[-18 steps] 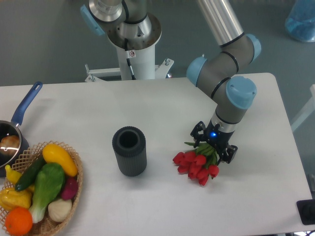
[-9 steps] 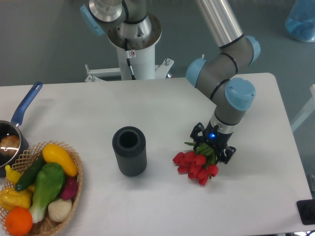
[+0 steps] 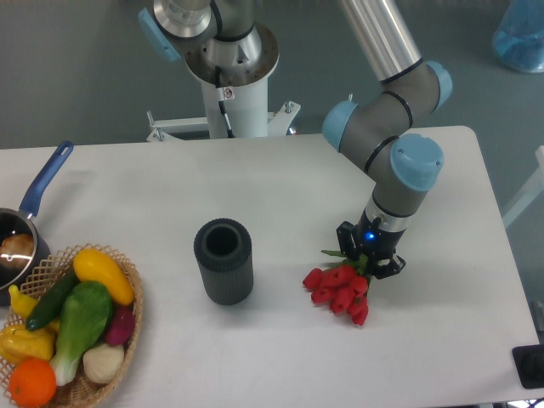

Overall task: Pick up the flowers from the table
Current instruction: 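Close the gripper around the tulip stems, then lift the gripped tulip bouquet up off the table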

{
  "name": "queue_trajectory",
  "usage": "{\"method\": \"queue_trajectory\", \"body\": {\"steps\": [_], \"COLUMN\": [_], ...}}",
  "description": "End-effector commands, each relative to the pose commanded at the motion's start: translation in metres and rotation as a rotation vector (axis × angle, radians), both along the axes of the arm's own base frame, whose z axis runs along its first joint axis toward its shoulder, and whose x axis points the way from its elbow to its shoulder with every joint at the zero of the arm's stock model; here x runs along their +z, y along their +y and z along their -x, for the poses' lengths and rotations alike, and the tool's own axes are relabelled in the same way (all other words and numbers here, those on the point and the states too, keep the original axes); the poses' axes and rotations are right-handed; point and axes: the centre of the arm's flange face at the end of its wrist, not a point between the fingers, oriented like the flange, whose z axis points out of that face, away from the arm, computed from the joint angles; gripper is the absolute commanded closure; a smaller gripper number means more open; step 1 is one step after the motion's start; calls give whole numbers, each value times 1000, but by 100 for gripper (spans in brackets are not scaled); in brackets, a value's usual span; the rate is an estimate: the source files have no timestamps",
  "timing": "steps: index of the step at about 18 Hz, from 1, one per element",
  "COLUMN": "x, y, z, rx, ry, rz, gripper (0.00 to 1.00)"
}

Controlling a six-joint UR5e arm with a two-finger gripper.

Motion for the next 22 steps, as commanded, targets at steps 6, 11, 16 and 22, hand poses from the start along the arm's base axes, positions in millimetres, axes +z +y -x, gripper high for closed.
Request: {"method": "queue_trajectory", "body": {"steps": [6,11,16,22], "x": [14,57,94,153], "y": [-1,-2,-6,-15], "z": [5,13,16,11], "rx": [6,49,91,127], "ry": [23,79,63,65], "rz": [-12,-54,-188,-346], "gripper": [75,75,75,75]}}
